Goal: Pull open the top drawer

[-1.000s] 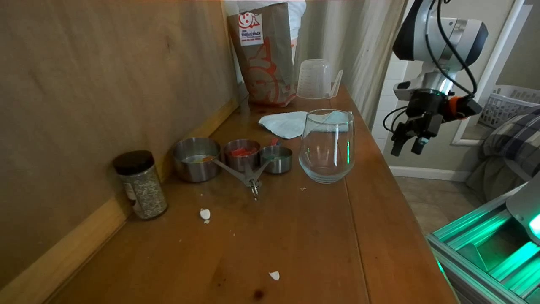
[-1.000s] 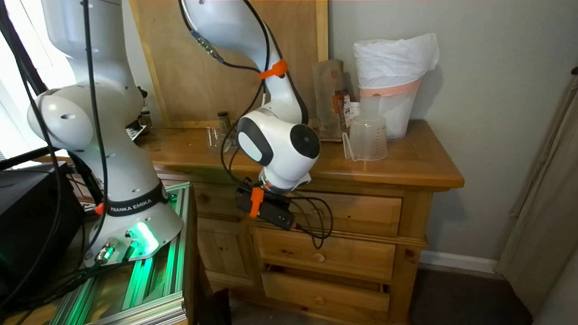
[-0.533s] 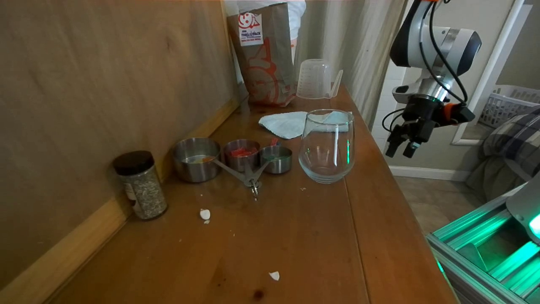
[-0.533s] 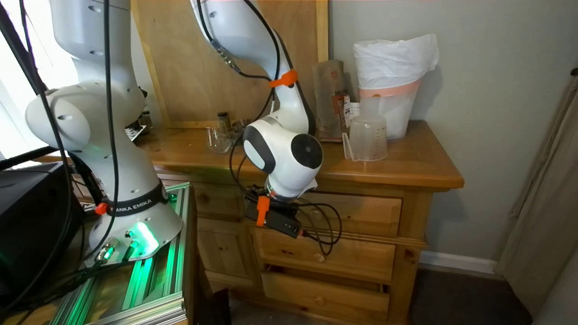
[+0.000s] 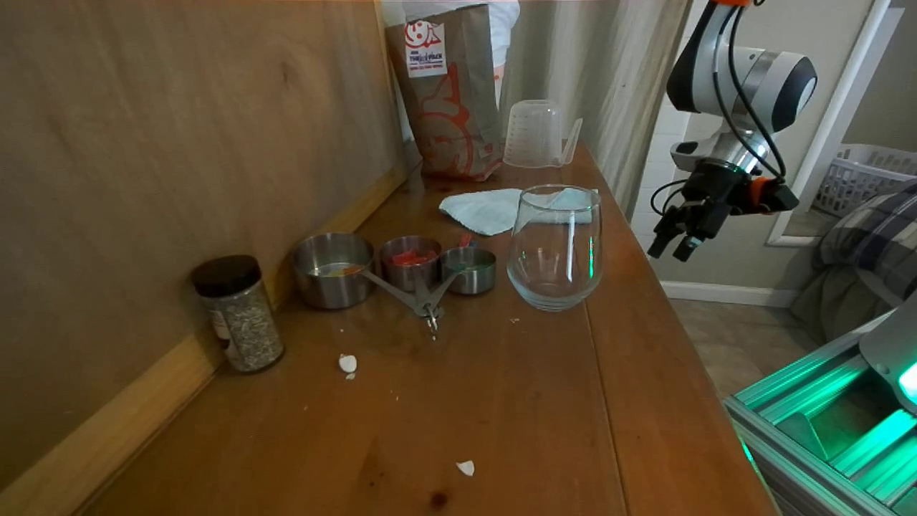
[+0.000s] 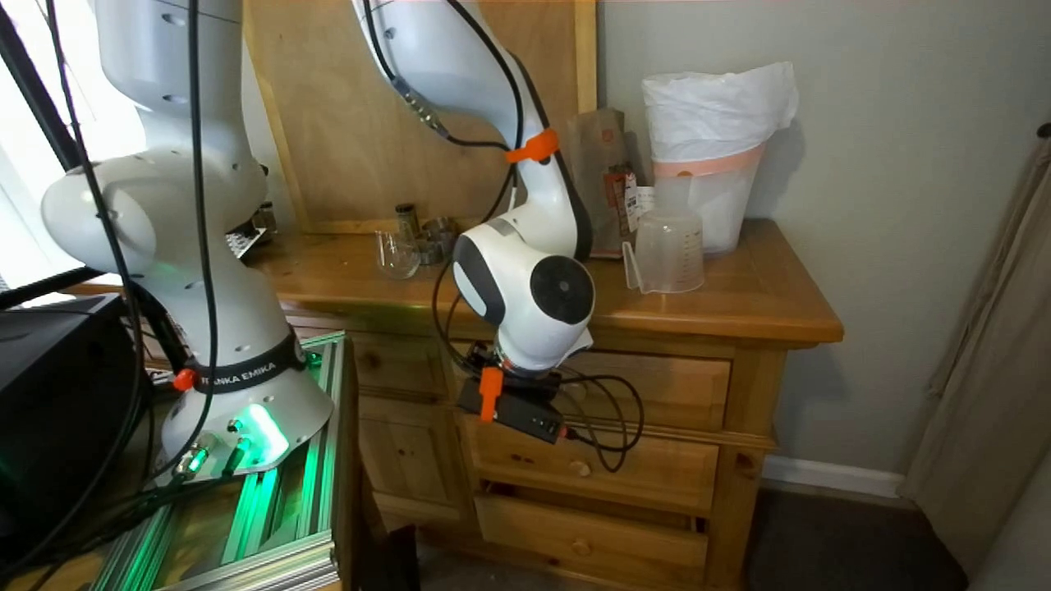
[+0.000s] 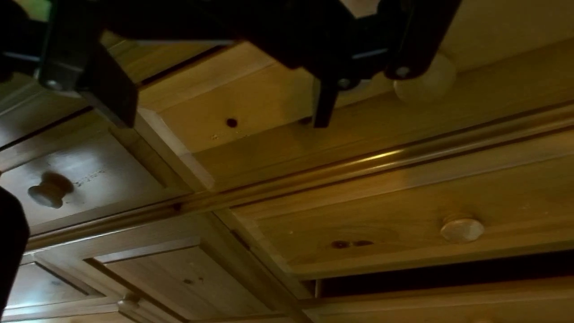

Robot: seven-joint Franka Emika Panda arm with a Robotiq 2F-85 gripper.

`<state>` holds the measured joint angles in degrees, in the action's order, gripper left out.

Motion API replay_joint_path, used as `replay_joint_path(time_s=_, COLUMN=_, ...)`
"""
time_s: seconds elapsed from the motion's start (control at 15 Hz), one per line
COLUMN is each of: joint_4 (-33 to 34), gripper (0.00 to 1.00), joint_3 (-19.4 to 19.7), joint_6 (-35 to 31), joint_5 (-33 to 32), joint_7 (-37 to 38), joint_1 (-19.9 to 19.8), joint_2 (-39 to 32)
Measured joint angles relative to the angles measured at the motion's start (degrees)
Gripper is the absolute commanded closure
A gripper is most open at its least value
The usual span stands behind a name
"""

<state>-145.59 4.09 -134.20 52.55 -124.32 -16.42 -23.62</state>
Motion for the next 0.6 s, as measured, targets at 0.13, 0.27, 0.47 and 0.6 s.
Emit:
replay_joint_path(time_s=0.13, joint_4=1.5, gripper=0.00, joint_3=-0.5, joint_6=0.3, joint_5=4.8, joint_7=-4.8, joint_1=-1.3, joint_2=-1.7)
replay_joint_path(time_s=0.27, joint_4=3.1, gripper=0.00, joint_3=-0.6, joint_6=1.2, joint_5=9.7, joint_7=-9.6, joint_1=-2.2, joint_2=-3.5)
replay_joint_path(time_s=0.47, joint_4=5.3, gripper=0.00, joint_3=-0.5, joint_6=3.2, joint_5=15.5, joint_7=-14.8, joint_1=-2.7, joint_2=-6.7)
replay_joint_path(time_s=0.6, joint_4=6.8, gripper=0.00, joint_3=-0.4, joint_6=4.6, joint_5=18.5, joint_7=-17.0, joint_1=-2.7, joint_2=-9.0)
